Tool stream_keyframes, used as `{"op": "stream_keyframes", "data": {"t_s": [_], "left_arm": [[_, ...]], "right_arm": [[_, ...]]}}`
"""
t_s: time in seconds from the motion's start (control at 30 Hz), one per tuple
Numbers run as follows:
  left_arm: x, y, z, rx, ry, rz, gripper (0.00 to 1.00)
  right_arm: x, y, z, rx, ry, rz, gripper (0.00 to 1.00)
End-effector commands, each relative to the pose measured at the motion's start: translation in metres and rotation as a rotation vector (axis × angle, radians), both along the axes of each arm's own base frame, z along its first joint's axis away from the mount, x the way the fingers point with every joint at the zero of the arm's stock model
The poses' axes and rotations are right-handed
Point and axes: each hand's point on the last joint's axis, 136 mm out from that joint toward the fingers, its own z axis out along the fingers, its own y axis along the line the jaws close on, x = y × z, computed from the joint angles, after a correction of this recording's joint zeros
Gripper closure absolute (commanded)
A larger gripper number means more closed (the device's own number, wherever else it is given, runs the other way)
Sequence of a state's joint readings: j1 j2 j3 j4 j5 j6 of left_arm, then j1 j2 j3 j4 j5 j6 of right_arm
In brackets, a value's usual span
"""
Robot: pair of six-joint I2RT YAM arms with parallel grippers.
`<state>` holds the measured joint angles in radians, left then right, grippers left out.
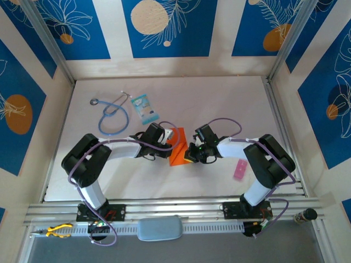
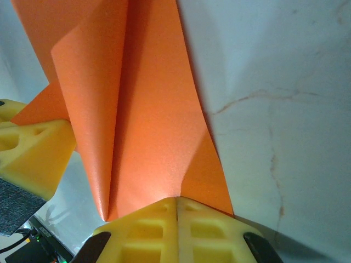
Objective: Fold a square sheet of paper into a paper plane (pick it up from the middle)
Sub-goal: Fold the triangle a second time at the center of the table.
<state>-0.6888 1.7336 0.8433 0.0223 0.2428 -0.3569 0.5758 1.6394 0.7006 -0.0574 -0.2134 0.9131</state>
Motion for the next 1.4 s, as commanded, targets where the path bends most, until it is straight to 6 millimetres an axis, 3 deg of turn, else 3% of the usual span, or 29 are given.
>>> {"op": "stream_keyframes", "data": {"t_s": [0.0,0.57,0.73,1.0,1.17,1.37], "left_arm": [[0.006,-0.002,0.01,-0.028,-0.028,-0.012,0.98],[0.001,0.0,-0.009,0.008,0.028,-0.016,0.98],[-0.002,0.006,-0.014,0.028,0.039,-0.006,0.99],[-0.005,0.007,-0.014,0.024,0.055,0.0,1.0],[-0.007,0.007,-0.015,0.02,0.058,0.001,1.0],[-0.006,0.007,-0.014,0.024,0.053,-0.004,1.0]], "right_arm": [[-0.019,-0.015,-0.022,-0.089,0.087,0.007,0.99],[-0.019,-0.015,-0.022,-0.09,0.09,0.011,0.99],[-0.01,-0.01,-0.009,-0.055,0.049,0.009,0.97],[0.016,0.013,0.039,0.147,-0.072,-0.04,0.93],[0.021,0.038,0.044,0.216,-0.064,-0.03,0.98],[0.029,0.062,0.037,0.226,-0.051,-0.032,1.0]]}}
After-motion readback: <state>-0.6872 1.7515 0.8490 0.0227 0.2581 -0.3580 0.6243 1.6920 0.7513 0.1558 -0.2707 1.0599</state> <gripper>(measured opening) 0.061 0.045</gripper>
